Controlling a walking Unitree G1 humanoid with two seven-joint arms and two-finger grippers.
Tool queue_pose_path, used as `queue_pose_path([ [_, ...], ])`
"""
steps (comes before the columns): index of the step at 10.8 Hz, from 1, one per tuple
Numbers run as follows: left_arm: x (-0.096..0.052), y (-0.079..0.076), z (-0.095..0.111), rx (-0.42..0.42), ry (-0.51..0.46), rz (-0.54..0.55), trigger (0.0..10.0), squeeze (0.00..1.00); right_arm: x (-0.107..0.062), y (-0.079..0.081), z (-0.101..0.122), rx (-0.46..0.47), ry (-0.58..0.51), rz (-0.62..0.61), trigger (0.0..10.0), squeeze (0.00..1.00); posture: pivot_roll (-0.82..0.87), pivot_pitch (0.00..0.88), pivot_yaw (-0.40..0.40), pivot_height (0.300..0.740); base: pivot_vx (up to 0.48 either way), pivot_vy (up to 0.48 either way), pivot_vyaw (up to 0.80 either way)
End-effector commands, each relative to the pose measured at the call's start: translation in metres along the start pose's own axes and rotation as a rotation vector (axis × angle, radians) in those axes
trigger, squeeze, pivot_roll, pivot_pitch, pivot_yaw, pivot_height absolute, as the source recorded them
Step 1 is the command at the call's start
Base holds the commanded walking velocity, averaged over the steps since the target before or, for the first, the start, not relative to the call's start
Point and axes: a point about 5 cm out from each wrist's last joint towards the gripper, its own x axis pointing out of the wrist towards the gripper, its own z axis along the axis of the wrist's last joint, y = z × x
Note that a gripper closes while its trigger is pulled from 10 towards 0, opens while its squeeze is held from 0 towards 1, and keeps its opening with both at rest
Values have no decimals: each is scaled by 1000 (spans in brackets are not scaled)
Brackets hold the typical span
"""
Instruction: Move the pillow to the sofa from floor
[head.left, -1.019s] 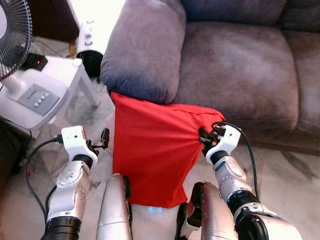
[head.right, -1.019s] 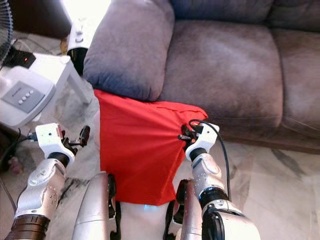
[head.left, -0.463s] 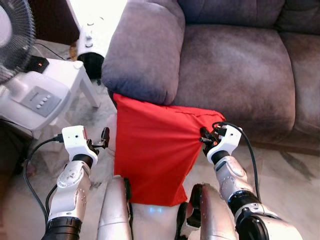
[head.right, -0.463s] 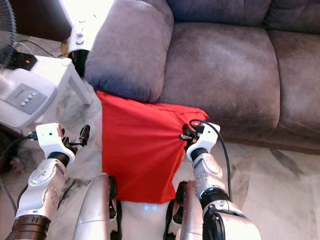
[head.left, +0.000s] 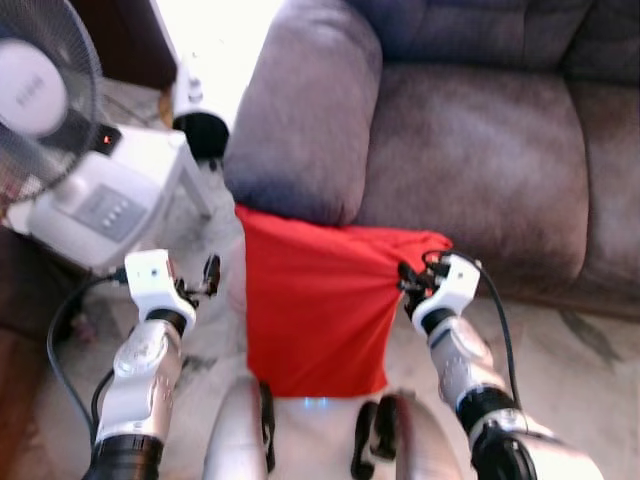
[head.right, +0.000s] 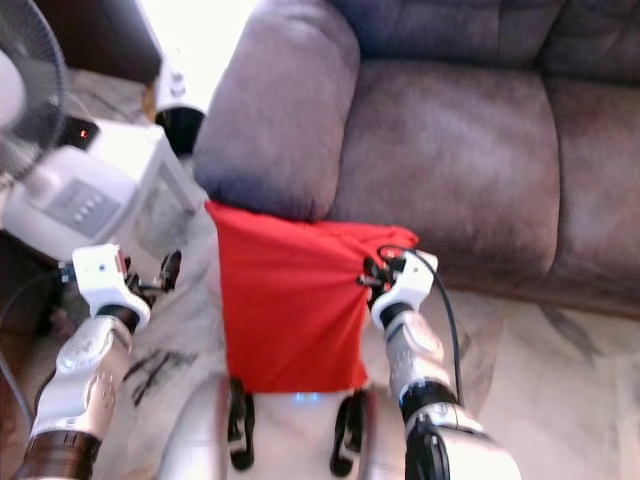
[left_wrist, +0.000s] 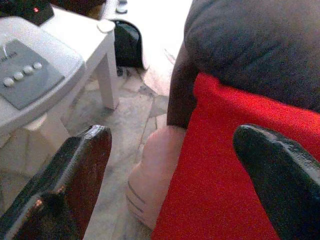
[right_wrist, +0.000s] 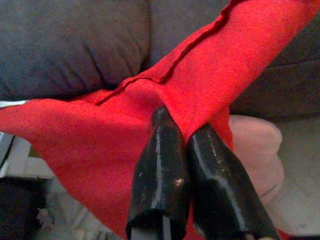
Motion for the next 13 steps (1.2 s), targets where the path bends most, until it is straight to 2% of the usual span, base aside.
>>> queue_pose_path([
  [1,-5,4,-7,6,24,9,10000,0,0,-4,12,-10,-59,-10,10000,0,197,261,-37,727,0,0,0],
  [3,-4,2,-7,6,22,2,10000,0,1,-4,13,-7,-58,-10,10000,0,197,258,-40,740,0,0,0],
  [13,4,0,-4,-6,-7,1,10000,0,3,-5,20,-9,-70,-13,10000,0,188,201,-49,740,0,0,0],
])
